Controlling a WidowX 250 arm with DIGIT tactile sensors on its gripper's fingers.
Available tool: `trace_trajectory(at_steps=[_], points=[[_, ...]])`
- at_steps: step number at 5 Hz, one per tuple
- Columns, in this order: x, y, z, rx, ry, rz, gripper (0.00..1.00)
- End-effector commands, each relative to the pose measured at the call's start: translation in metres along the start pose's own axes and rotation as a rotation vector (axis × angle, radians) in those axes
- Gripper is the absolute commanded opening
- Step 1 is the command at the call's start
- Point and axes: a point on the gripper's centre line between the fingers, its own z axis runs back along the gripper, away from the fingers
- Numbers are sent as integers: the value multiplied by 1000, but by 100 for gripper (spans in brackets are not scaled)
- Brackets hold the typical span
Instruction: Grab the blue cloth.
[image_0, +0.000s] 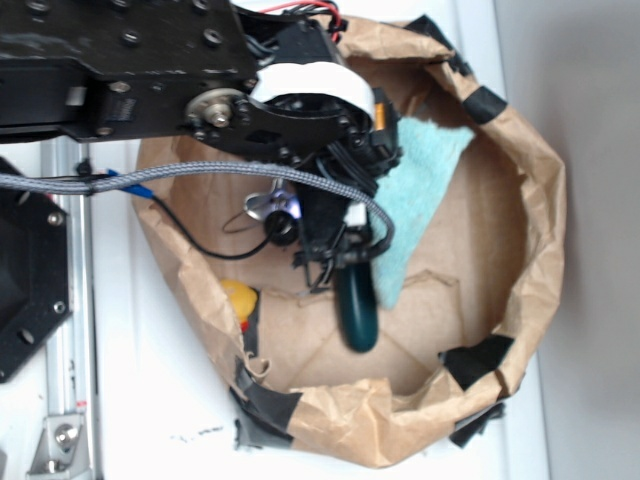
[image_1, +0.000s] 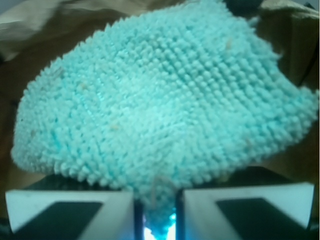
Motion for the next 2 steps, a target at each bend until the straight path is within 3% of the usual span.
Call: trace_trajectory(at_steps=[1, 2], points=[[37, -25, 52, 39, 166, -16, 0], [43, -36, 53, 125, 258, 20, 0]])
